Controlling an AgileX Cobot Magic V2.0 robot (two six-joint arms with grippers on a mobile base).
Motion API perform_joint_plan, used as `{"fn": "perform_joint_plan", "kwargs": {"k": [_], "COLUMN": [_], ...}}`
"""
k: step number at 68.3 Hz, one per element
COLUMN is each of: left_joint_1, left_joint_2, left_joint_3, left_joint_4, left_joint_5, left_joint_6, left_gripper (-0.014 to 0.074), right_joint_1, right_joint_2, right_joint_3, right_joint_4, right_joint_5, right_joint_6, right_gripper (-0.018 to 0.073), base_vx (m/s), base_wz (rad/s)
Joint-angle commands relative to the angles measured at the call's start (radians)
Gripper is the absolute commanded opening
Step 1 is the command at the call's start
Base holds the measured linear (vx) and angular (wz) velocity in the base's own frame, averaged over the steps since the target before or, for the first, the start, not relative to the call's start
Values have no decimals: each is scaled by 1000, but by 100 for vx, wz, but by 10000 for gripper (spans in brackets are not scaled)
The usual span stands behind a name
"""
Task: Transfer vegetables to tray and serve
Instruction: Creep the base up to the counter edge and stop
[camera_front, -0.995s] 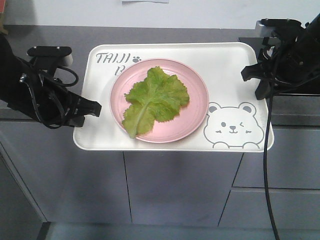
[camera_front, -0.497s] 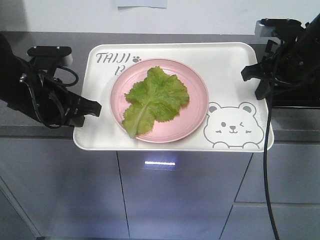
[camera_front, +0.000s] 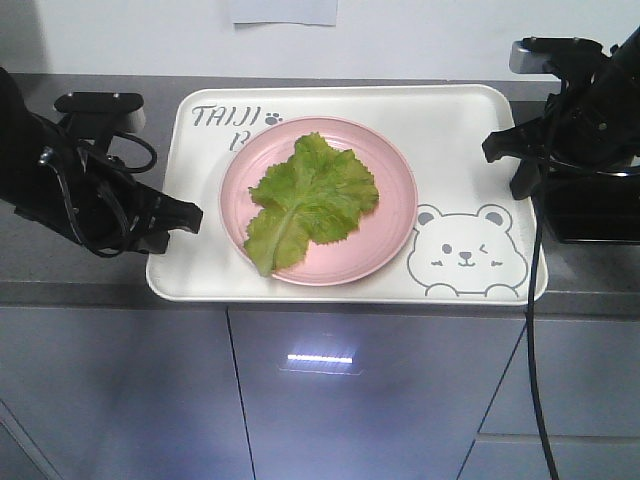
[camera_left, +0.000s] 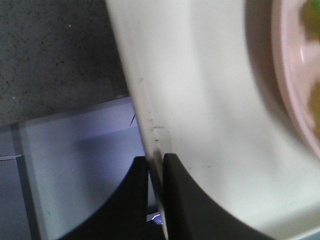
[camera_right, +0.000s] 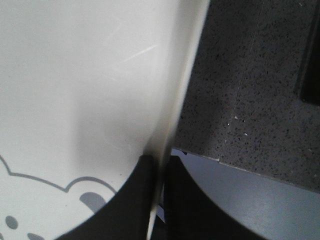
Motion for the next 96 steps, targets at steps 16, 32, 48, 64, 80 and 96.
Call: {"fn": "perform_joint_plan", "kwargs": {"k": [16, 32, 48, 64, 80, 96], "left_joint_1": [-19, -19, -19, -19, -19, -19], "left_joint_2": [-45, -45, -45, -45, -45, -45], "left_joint_3": [-32, -32, -32, -32, -32, -32], "left_joint_4": [-72, -72, -72, -72, -72, -72], "left_joint_5": [-88, -88, -88, -88, -88, -88], "left_joint_6": [19, 19, 19, 19, 19, 19], "left_gripper": [-6, -6, -6, -6, -6, -6], "right_joint_1": [10, 10, 10, 10, 10, 10], "right_joint_2": [-54, -54, -54, -54, -54, -54], "right_joint_3": [-28, -28, -28, -28, -28, -28], "right_joint_4": [80, 80, 80, 80, 80, 80], "right_joint_5": [32, 32, 32, 32, 32, 32], "right_joint_6": [-40, -40, -40, -40, -40, -40], "right_gripper": [-6, -6, -6, -6, -6, -6], "base_vx": [11, 10, 9, 9, 8, 7], "base_wz": [3, 4, 5, 5, 2, -2]}}
